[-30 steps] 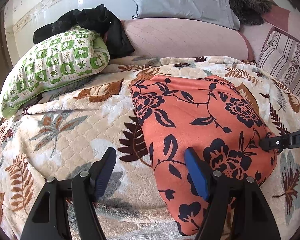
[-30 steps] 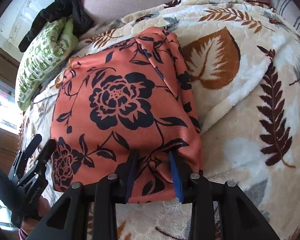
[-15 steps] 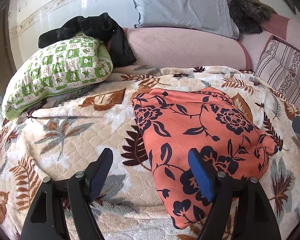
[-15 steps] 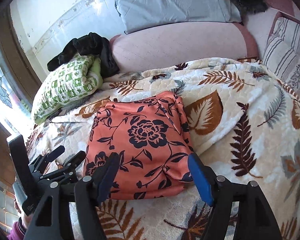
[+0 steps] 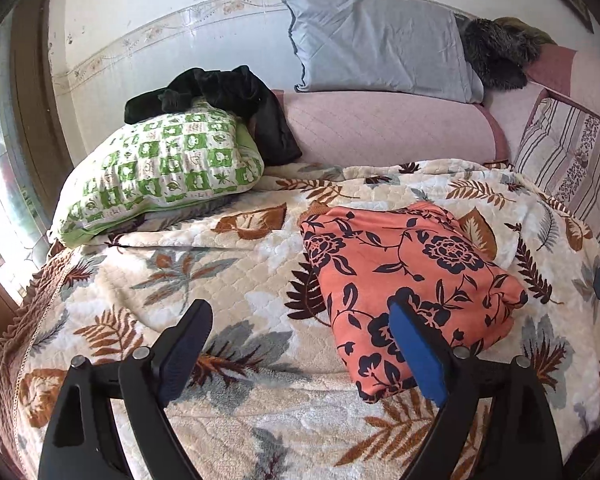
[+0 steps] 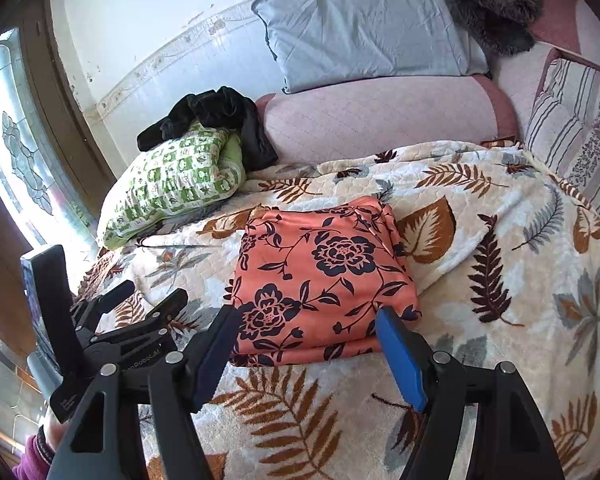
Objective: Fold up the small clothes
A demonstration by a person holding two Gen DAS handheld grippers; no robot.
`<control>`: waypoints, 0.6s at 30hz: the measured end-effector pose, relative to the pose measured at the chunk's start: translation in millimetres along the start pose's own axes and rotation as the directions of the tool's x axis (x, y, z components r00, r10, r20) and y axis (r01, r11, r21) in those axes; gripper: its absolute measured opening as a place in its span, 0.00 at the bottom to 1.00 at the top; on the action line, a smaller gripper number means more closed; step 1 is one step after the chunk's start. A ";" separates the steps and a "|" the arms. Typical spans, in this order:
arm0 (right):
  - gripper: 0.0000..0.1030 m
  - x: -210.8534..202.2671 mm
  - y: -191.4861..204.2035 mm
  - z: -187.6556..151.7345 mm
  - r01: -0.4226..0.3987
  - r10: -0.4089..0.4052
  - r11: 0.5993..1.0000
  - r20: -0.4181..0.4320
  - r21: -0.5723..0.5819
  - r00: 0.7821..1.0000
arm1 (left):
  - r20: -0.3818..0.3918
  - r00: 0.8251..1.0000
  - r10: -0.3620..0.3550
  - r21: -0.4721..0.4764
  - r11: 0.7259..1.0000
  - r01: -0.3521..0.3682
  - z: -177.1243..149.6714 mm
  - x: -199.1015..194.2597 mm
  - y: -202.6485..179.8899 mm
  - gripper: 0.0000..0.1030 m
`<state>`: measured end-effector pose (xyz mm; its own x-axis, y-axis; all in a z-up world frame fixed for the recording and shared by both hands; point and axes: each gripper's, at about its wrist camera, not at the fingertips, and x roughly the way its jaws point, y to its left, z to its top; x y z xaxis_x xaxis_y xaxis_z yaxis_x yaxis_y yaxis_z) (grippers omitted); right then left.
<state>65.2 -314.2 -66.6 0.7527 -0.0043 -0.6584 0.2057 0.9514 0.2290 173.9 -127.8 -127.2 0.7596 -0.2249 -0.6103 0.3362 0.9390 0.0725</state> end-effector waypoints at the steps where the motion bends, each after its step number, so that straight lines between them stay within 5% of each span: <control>1: 0.73 -5.3 3.2 -1.8 0.006 -0.006 1.000 0.006 -0.009 1.000 | 0.003 1.000 0.003 -0.013 1.000 -0.003 -0.5 -6.1 1.2 0.93; 9: 0.73 -4.5 -5.5 -23.5 0.043 -0.043 0.999 -0.029 -0.016 0.999 | -0.057 0.998 -0.012 -0.063 0.998 0.008 -32.7 -9.7 6.5 0.96; 18: 0.73 82.2 -85.6 -1.4 -0.035 0.054 0.988 -0.126 0.148 0.991 | -0.161 0.959 -0.233 -0.064 0.972 0.226 -25.4 64.5 8.7 0.96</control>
<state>108.5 -395.6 -141.3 0.6778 0.0855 -0.7303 0.2695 0.8952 0.3550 211.7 -127.5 -185.9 0.5602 -0.3929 -0.7293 0.4626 0.8787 -0.1181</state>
